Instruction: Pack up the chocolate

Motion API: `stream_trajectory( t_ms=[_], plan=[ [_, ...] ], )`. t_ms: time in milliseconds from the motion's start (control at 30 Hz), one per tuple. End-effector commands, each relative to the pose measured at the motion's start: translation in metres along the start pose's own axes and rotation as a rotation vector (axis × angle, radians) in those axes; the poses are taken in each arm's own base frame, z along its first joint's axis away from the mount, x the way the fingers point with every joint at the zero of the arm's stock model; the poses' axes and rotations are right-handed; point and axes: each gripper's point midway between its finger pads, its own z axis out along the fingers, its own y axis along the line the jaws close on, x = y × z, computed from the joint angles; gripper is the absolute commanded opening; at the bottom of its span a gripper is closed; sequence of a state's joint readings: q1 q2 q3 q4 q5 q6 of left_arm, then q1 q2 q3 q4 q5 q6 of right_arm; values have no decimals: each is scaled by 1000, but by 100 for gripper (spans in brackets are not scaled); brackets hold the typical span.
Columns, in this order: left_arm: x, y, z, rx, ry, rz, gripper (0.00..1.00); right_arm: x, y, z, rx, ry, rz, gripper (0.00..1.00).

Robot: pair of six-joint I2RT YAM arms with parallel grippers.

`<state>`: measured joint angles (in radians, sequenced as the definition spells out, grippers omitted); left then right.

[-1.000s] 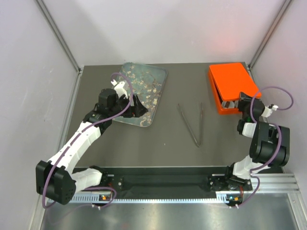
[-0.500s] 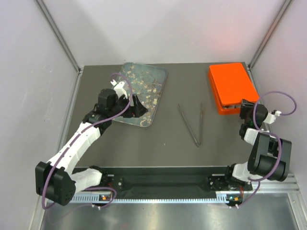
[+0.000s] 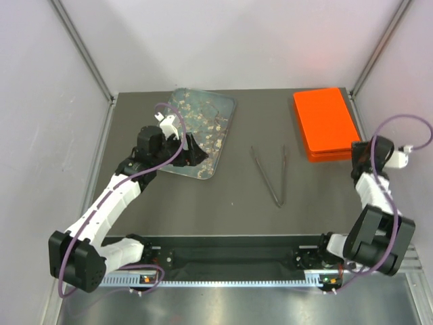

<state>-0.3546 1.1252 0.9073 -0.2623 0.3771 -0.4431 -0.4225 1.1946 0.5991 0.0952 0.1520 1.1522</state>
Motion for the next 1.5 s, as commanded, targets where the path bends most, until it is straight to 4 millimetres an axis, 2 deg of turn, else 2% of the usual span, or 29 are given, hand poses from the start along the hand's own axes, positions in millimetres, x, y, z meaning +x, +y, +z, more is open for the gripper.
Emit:
stream_trajectory(
  t_ms=[0,33,67,100,133,167,200,267,300,333,367,400,467,533,667,700,767,800,867,1100,1300,1467],
  plan=[
    [-13,-10,-5,37,-58,28,86,-7,47,12,-46,91,-253,47],
    [-14,-10,-6,38,-61,28,86,5,49,11,-31,154,-319,47],
    [-14,-10,-5,36,-62,28,86,7,59,13,-54,169,-377,47],
    [-14,-10,-5,36,-63,31,86,1,84,12,-100,155,-432,47],
    [-15,-11,-5,38,-62,31,86,14,84,12,-93,197,-541,47],
    [-15,-11,-5,37,-64,31,86,10,109,9,-149,176,-593,48],
    [-15,-10,-5,35,-64,30,86,14,115,11,-176,175,-700,49],
    [-15,-10,-4,37,-61,30,86,38,135,7,-248,230,-812,56],
    [-14,-10,-3,37,-56,29,86,44,149,14,-292,242,-907,57],
    [-14,-9,-3,35,-59,29,86,63,157,12,-333,286,-958,62],
    [-13,-9,-3,36,-55,27,86,68,168,11,-354,300,-995,64],
    [-13,-8,-2,31,-55,28,86,88,164,18,-370,343,-1067,66],
    [-13,-7,-3,26,-55,32,86,103,172,20,-417,368,-1117,66],
    [-14,-7,-5,22,-61,37,86,123,172,27,-446,395,-1192,68],
    [-13,-6,-5,15,-61,41,86,143,191,33,-500,367,-1299,73],
    [-14,-5,-5,13,-63,42,86,154,189,37,-518,365,-1386,75],
    [-13,-5,-5,13,-62,42,86,150,192,43,-490,319,-1443,78],
    [-13,-5,-4,12,-59,41,86,168,193,38,-513,326,-1493,78],
    [-13,-4,-4,12,-59,41,86,169,194,42,-494,307,-1517,79],
    [-11,-3,-2,7,-52,39,86,190,170,63,-427,324,-1614,80],
    [-14,-3,-5,2,-62,46,86,187,161,75,-359,284,-1646,78],
    [-11,-1,-1,3,-47,38,86,186,151,77,-336,295,-1645,75]
  ],
)
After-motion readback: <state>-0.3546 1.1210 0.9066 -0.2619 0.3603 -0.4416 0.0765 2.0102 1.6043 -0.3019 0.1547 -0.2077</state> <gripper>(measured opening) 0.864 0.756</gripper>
